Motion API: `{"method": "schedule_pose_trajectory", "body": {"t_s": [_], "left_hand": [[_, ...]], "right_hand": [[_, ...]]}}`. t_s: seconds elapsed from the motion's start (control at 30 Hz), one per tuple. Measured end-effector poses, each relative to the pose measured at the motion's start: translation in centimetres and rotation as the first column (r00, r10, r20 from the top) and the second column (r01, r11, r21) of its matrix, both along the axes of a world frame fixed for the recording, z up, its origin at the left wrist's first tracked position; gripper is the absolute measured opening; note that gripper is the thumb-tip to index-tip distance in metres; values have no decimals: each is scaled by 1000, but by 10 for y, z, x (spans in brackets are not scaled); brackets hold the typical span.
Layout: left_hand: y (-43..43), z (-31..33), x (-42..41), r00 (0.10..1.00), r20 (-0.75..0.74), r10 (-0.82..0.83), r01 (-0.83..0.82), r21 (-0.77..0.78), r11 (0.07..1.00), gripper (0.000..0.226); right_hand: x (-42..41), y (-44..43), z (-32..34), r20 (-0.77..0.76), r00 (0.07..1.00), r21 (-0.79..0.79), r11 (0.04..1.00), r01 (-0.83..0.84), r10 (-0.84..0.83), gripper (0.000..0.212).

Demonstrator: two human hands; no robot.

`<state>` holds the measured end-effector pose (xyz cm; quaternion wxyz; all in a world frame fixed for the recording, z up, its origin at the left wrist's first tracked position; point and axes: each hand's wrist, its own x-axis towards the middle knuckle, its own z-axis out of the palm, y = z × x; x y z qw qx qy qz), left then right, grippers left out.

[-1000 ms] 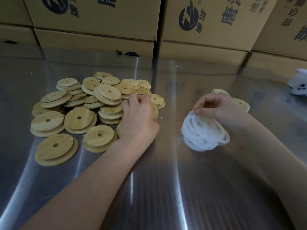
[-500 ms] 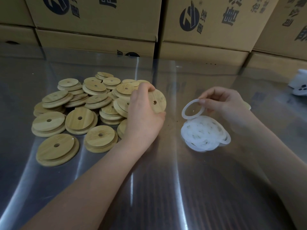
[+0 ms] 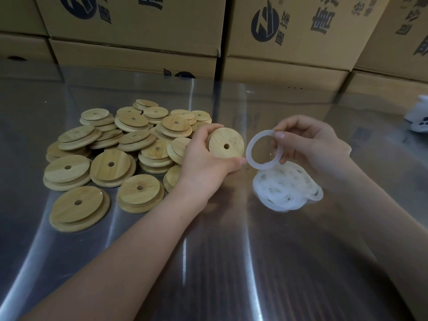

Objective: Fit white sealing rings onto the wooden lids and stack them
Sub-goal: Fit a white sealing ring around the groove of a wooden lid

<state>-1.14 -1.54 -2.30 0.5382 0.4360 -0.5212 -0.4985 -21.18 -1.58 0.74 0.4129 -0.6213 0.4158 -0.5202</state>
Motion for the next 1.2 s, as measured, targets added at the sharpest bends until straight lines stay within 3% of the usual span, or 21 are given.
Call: {"method": "schedule_pose_trajectory", "body": {"t_s": [0.17, 0.3, 0.6, 0.83, 1.2], "left_hand": [[3, 3, -2, 975, -197, -97, 121, 108, 987, 58], [3, 7, -4, 940, -321, -118, 185, 187, 965, 20], [9, 2, -7, 956, -140, -257, 273, 107, 956, 50], [11, 3, -8, 967, -59, -249, 252, 48, 966, 42], [10, -3, -10, 963, 72, -258, 263, -77, 962, 49]], "right_hand": [[7, 2, -2, -3, 997, 4, 997, -74, 74, 2], [9, 2, -5, -52, 997, -2, 998, -62, 62, 6], [18, 4, -10, -117, 993, -108, 993, -38, 25, 2], [22, 4, -12, -187, 979, -156, 987, 46, -75, 11], [23, 3, -12, -187, 973, -140, 985, 106, -131, 15]]}}
